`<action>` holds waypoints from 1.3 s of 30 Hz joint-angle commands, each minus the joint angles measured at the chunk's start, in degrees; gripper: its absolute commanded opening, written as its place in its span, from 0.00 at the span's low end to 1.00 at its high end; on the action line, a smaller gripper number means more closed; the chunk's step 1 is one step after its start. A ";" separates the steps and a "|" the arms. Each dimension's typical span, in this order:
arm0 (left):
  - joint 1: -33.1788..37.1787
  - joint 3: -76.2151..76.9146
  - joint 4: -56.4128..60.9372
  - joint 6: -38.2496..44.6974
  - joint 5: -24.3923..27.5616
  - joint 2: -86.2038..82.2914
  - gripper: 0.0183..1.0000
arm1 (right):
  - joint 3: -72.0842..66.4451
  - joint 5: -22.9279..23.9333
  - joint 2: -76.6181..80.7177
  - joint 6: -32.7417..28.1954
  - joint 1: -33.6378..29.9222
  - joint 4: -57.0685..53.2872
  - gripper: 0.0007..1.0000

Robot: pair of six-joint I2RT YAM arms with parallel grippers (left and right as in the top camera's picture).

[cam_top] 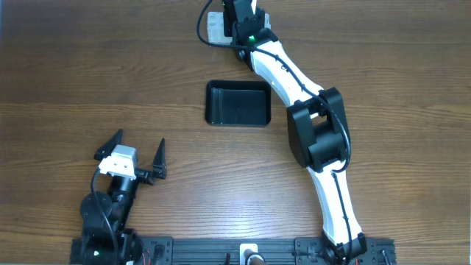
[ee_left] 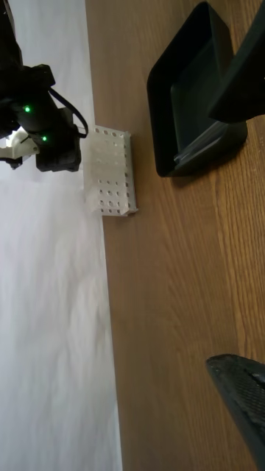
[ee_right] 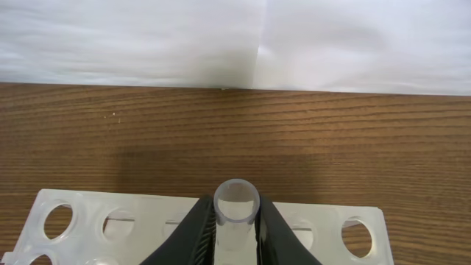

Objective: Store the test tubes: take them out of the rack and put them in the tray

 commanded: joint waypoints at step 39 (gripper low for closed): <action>0.31 -0.28 -0.04 0.61 0.70 -0.35 1.00 | -9.09 -13.86 -22.56 16.13 5.64 -44.92 0.09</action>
